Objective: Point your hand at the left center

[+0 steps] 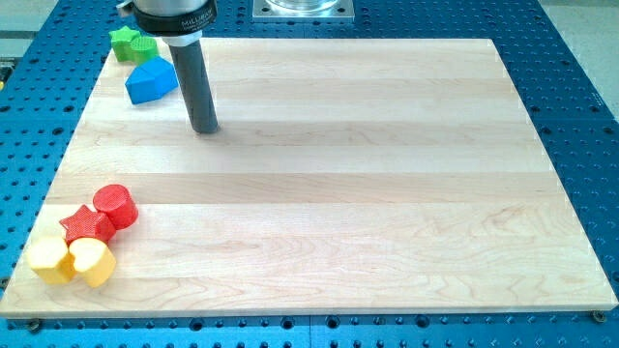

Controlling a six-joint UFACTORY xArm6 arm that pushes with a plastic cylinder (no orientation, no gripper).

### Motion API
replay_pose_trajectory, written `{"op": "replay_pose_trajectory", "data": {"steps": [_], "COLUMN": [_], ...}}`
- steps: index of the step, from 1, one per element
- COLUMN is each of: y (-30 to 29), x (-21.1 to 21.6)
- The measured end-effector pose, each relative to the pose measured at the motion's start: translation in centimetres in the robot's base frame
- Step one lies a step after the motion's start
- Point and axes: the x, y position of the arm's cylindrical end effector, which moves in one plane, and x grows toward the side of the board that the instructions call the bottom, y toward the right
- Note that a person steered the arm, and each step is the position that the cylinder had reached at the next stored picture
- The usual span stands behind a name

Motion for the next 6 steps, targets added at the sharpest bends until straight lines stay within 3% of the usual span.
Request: {"op": "replay_pose_trajectory", "data": {"steps": [3,4,5,6], "y": [-0.3,-5.9,-9.3,-16.8], "x": [0.6,3.9,3.4,3.1]}}
